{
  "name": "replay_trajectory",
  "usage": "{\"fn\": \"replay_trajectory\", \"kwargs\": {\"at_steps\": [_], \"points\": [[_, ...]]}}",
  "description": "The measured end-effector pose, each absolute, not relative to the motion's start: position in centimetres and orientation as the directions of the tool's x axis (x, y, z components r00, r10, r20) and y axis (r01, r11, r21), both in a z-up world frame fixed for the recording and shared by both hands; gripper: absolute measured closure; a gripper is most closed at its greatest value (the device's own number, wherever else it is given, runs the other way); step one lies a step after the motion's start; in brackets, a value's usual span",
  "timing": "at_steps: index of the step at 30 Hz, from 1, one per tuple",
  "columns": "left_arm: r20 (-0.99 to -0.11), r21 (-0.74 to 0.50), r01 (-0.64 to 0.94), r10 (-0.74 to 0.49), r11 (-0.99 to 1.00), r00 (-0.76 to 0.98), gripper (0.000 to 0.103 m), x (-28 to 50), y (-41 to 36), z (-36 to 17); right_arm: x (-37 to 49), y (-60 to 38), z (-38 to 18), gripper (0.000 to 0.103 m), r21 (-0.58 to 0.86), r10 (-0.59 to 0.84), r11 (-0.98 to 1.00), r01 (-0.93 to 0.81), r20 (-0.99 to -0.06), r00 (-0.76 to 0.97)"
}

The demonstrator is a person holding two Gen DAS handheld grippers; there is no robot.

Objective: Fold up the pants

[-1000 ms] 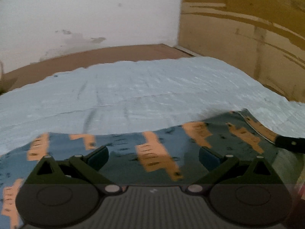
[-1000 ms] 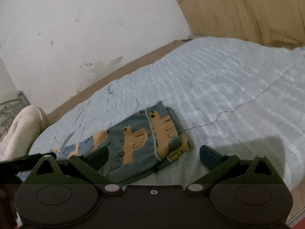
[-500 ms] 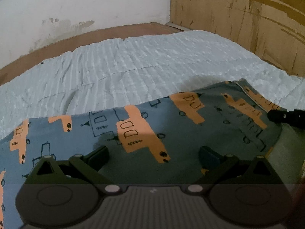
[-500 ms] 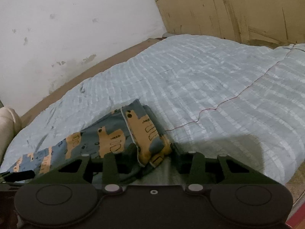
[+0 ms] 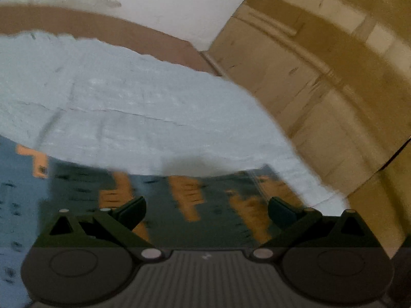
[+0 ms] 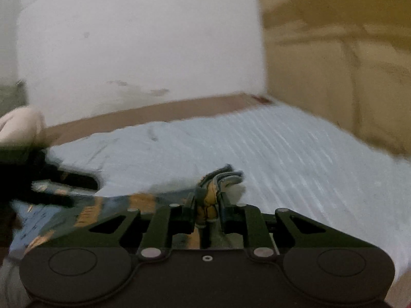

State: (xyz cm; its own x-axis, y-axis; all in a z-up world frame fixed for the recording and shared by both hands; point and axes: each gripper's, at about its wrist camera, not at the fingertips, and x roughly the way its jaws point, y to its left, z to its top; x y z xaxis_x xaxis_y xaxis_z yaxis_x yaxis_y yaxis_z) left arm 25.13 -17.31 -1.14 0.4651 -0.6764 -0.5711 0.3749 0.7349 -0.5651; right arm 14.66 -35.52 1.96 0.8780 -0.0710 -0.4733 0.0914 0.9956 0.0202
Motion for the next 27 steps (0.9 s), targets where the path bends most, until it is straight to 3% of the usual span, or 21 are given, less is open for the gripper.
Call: {"fn": "replay_trajectory", "kwargs": {"at_steps": [6, 9, 14, 21, 27], "points": [[-0.513, -0.675, 0.352, -0.756, 0.648, 0.406, 0.001, 25.3, -15.6, -2.0, 14.7, -29.9, 3.0, 0.084, -0.023, 0.072, 0.995, -0.094, -0.465, 0.882], [-0.532, -0.696, 0.287, -0.741, 0.658, 0.410, 0.001, 25.4, -13.9, -3.5, 14.8, -27.7, 1.5, 0.084, -0.018, 0.126, 0.988, -0.157, -0.503, 0.855], [-0.650, -0.593, 0.227, -0.625, 0.773, 0.432, 0.008, 24.9, -13.1, -5.8, 15.3, -26.3, -2.7, 0.084, 0.032, 0.154, 0.985, -0.168, -0.594, 0.790], [-0.664, -0.517, 0.288, -0.589, 0.807, 0.461, 0.008, 23.5, -14.3, -5.9, 16.0, -27.4, -3.5, 0.083, 0.174, 0.202, 0.977, -0.121, -0.581, 0.788], [-0.664, -0.520, 0.283, -0.590, 0.806, 0.460, 0.007, 23.0, -14.1, -5.6, 16.0, -29.4, -3.6, 0.083, 0.318, 0.247, 0.946, -0.070, -0.562, 0.789]]}}
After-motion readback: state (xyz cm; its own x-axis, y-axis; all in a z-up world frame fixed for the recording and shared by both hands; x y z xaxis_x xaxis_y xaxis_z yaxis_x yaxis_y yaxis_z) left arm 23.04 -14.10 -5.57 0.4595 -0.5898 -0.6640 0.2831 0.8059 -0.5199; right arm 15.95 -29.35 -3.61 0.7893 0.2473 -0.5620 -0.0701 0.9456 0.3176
